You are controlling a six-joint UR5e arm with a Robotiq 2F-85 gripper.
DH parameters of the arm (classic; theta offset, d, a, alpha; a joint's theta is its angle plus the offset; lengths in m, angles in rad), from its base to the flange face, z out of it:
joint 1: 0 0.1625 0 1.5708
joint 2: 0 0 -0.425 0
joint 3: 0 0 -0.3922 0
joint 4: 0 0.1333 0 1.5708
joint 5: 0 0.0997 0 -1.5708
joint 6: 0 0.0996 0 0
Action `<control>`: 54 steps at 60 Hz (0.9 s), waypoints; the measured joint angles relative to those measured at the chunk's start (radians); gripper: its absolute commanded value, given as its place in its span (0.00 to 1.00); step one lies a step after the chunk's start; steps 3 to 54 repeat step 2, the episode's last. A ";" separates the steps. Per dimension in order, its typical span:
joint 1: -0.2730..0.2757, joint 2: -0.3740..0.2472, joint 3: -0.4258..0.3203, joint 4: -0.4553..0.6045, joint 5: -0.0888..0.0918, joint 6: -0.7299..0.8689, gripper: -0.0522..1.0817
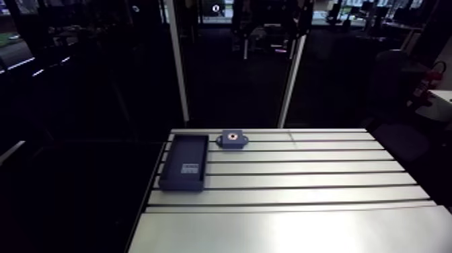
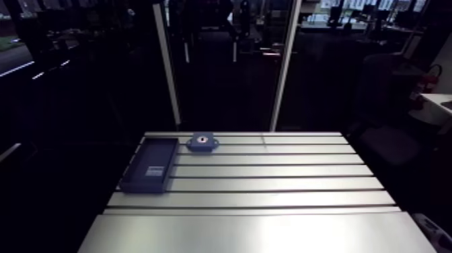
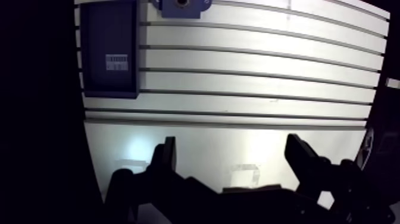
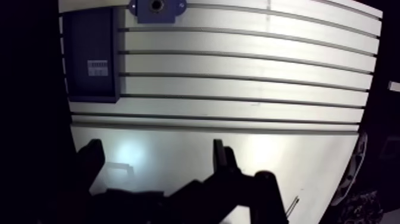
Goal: Pick up the bearing and press it into the housing until flush.
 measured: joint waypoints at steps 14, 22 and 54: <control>0.000 0.001 -0.001 0.000 0.000 0.000 0.06; 0.000 0.001 -0.001 0.000 0.000 0.000 0.06; 0.000 0.001 -0.001 0.000 0.000 0.000 0.06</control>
